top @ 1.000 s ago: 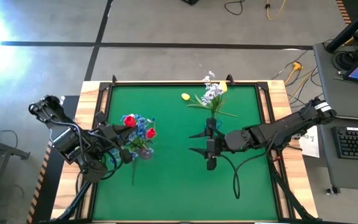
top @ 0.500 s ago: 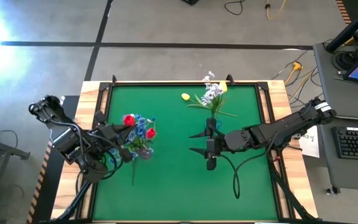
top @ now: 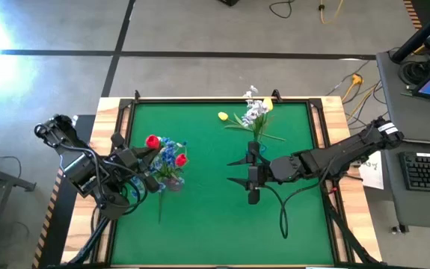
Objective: Sort flowers into vase by color
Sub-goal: Put the red tulip into the violet vase
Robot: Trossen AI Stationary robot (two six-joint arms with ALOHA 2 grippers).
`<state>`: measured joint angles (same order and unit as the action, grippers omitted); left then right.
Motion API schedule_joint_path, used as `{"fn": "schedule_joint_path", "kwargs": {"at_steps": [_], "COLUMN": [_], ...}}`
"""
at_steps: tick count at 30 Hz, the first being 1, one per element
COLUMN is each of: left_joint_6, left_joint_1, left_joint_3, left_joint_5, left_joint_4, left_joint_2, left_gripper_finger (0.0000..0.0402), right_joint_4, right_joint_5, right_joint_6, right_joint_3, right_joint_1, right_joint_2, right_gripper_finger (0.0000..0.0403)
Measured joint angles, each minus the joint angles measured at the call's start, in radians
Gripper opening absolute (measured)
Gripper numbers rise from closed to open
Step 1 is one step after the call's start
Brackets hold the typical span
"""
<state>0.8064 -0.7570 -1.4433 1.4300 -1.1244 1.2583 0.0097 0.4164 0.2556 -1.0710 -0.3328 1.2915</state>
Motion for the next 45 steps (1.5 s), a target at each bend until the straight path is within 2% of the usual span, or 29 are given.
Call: {"fn": "schedule_joint_path", "kwargs": {"at_steps": [11,24,45], "left_joint_6": [0.021,0.092,0.102], "left_joint_1": [0.0,0.0,0.0], "left_joint_3": [0.017,0.094,0.147], "left_joint_5": [-0.026,-0.028,-0.061], "left_joint_4": [0.001,0.009,0.034], "left_joint_2": [0.001,0.001,0.001], "left_gripper_finger": [0.0,0.0,0.0], "right_joint_4": [0.0,0.002,0.026], "right_joint_5": [0.001,0.003,0.003], "right_joint_6": [-0.002,-0.002,-0.03], "right_joint_3": [0.0,0.0,0.0], "right_joint_1": [0.0,0.0,0.0], "right_joint_2": [0.0,0.0,0.0], "right_gripper_finger": [0.0192,0.0192,0.0192]}}
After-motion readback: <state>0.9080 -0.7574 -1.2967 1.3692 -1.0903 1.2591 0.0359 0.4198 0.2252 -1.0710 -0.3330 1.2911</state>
